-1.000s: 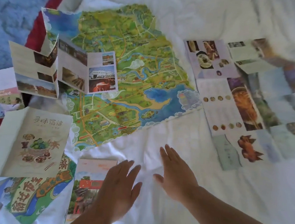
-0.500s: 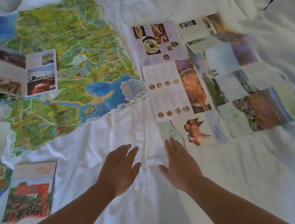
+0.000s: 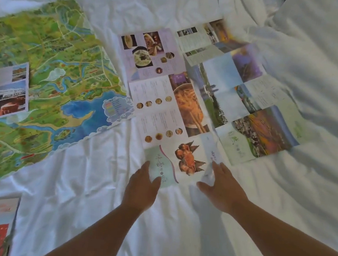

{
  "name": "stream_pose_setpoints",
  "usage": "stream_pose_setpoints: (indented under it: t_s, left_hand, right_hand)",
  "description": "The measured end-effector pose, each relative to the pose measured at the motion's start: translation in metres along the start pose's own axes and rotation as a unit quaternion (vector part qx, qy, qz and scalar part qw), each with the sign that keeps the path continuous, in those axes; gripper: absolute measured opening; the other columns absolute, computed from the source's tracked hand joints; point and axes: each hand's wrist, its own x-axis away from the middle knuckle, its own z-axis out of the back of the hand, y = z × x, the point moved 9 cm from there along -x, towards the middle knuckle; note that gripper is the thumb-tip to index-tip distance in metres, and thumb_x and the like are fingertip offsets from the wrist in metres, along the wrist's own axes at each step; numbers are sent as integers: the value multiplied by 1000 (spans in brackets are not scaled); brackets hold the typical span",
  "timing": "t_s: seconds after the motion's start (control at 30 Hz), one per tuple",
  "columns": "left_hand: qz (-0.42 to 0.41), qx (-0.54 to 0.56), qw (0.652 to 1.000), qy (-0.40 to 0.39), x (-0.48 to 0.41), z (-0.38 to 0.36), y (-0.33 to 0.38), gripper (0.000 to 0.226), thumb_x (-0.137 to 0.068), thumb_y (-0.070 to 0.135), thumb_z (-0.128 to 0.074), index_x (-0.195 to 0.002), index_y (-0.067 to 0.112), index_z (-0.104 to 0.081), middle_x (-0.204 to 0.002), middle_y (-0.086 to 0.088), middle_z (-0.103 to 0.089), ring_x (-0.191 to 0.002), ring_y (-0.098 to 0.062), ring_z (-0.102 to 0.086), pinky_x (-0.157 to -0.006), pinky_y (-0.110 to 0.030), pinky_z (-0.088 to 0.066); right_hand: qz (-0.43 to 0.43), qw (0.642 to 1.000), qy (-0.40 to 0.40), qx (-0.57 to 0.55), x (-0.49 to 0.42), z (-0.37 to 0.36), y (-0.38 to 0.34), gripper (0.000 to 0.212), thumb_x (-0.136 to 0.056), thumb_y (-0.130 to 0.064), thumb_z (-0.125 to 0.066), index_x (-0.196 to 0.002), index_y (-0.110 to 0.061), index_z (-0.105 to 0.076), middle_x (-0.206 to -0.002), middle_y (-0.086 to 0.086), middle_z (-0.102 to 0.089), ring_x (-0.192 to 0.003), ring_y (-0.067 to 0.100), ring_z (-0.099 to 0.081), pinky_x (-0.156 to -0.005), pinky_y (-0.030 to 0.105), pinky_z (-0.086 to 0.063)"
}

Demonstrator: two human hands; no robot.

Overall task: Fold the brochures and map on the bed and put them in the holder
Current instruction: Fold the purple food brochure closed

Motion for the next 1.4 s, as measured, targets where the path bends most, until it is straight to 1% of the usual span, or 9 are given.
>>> stream_pose_setpoints:
  t_s: [0.17, 0.23, 0.33, 0.5, 0.67, 0.87, 0.97, 1.2, 1.4]
  left_hand:
    - [134, 192, 969, 73, -21, 7, -2, 38, -90, 22, -59, -126, 13, -51, -112, -4, -64, -94, -23, -62, -69, -32, -52]
    - [143, 203, 966, 77, -23, 6, -3, 12, -89, 17, -56, -99, 11, -59, -97, -2, -67, -81, -20, -63, -58, -28, -48]
    - [126, 192, 972, 56, -13, 0, 3, 8, -88, 14, -56, -82, 11, -58, -85, -2, -67, -78, -21, -65, -64, -36, -55]
    - [110, 188, 976, 27, 8, -12, 9, 10, -89, 16, -58, -80, 13, -57, -87, 5, -67, -81, -18, -66, -71, -38, -58]
    - [101, 204, 974, 19, 24, -21, 12, 12, -89, 17, -60, -80, 9, -56, -86, 5, -69, -79, -15, -66, -62, -28, -54]
    - [65, 197, 978, 4, 40, -26, 15, 18, -92, 21, -61, -76, 15, -53, -83, 10, -69, -79, -7, -67, -63, -24, -55]
    - [56, 214, 975, -16, 42, -28, 20, 13, -90, 21, -62, -80, 16, -57, -84, 12, -70, -79, -6, -67, -66, -24, -55]
    - [91, 386, 918, -12, 22, -5, 33, 18, -89, 20, -63, -104, 31, -60, -88, 6, -73, -69, -5, -70, -63, -23, -49]
    - [119, 468, 876, -14, -15, 29, 37, 34, -93, 18, -61, -126, 16, -53, -99, -7, -72, -87, -19, -72, -68, -30, -56]
  right_hand:
    - [-42, 991, 37, -119, -3, -4, 7, 76, -87, -52, -61, -148, -17, -29, -154, 4, -28, -136, 21, -37, -105, 40, -42]
    - [-76, 964, 90, -241, -1, 0, 13, 53, -84, -47, -66, -121, -15, -47, -125, 10, -52, -112, 24, -54, -88, 40, -49]
    - [-148, 909, 137, -365, 6, -2, 30, 36, -83, -43, -69, -92, -16, -47, -85, 5, -54, -73, 17, -55, -56, 28, -37]
    - [-251, 802, 133, -525, 7, -13, 53, 33, -88, -30, -69, -112, -9, -58, -95, 8, -63, -84, 23, -61, -77, 32, -55]
    - [-292, 723, 89, -620, 12, -31, 58, 13, -92, -13, -66, -105, -11, -64, -84, 9, -69, -74, 19, -67, -63, 33, -56]
    - [-294, 726, 92, -615, 15, -38, 64, 10, -94, -7, -60, -99, -16, -57, -105, 15, -70, -92, 28, -70, -76, 42, -59]
    - [-297, 718, 93, -622, 20, -39, 69, 15, -95, -6, -59, -108, -16, -58, -104, 13, -70, -91, 26, -70, -68, 39, -58]
    - [-288, 723, 89, -621, 30, -22, 85, 7, -97, -3, -56, -95, -10, -54, -103, 16, -70, -84, 26, -69, -63, 37, -54]
    - [-258, 736, 77, -621, 30, -7, 85, 11, -97, -2, -54, -93, -13, -52, -103, 15, -70, -80, 24, -68, -63, 36, -53]
